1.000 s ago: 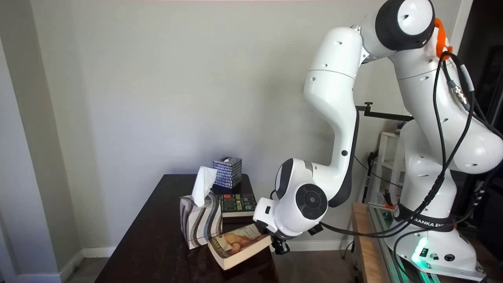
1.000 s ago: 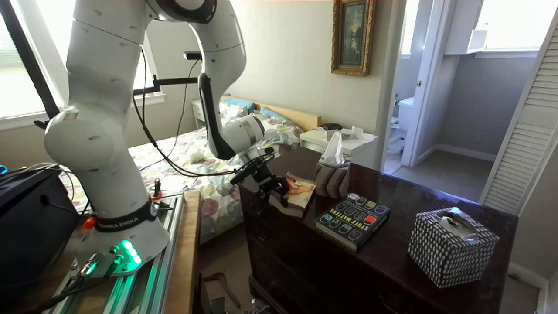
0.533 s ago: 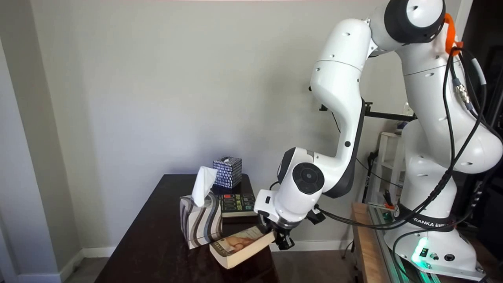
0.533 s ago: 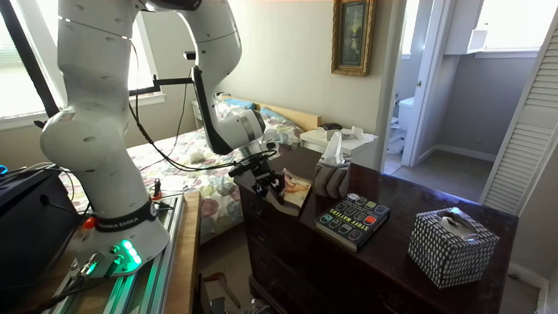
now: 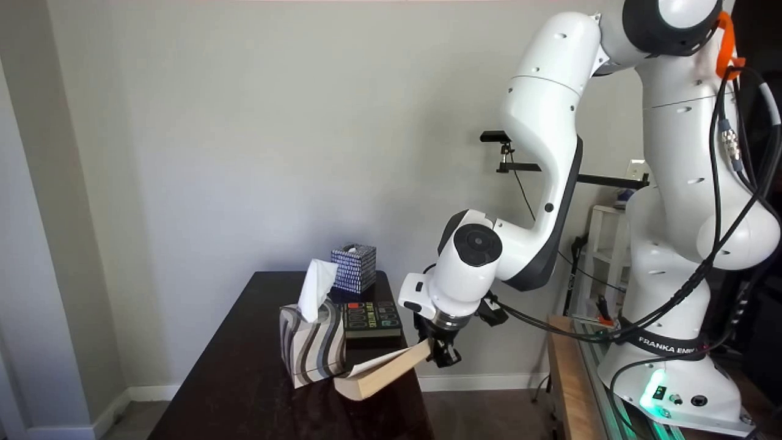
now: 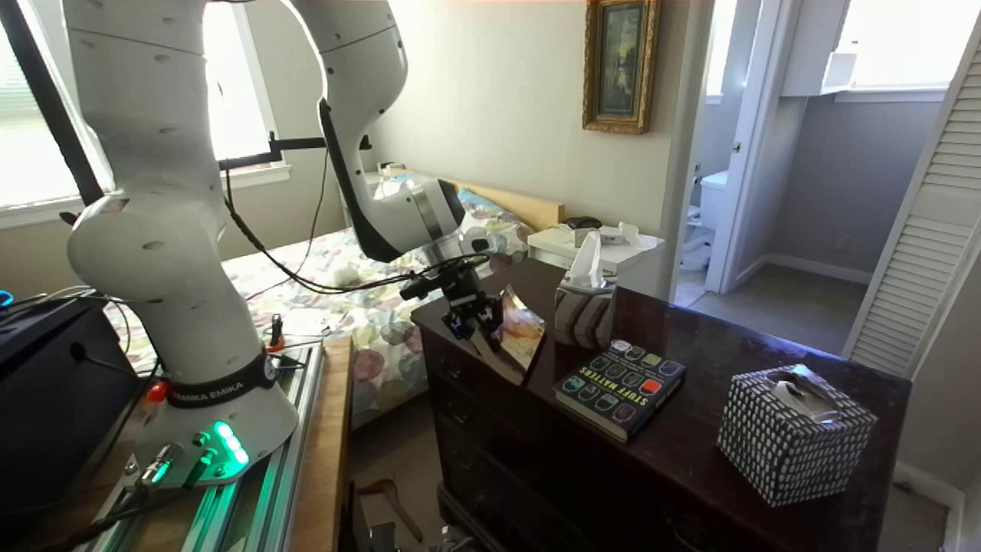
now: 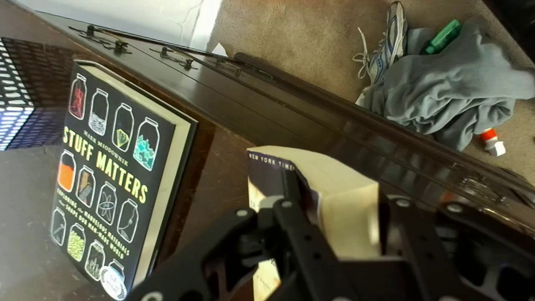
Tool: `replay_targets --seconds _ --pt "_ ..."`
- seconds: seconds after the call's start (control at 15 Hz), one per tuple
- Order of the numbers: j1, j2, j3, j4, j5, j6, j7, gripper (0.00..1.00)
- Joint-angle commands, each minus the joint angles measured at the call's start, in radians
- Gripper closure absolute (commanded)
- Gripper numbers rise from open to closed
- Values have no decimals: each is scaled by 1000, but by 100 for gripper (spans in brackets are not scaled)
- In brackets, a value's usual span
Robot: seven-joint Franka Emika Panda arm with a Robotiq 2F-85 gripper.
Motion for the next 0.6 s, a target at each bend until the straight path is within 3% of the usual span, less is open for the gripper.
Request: replay_targets --seconds 0.0,0.53 --pt "-12 -100 -26 -55 67 26 -69 90" --pt "-32 -74 -73 -25 40 74 -48 90"
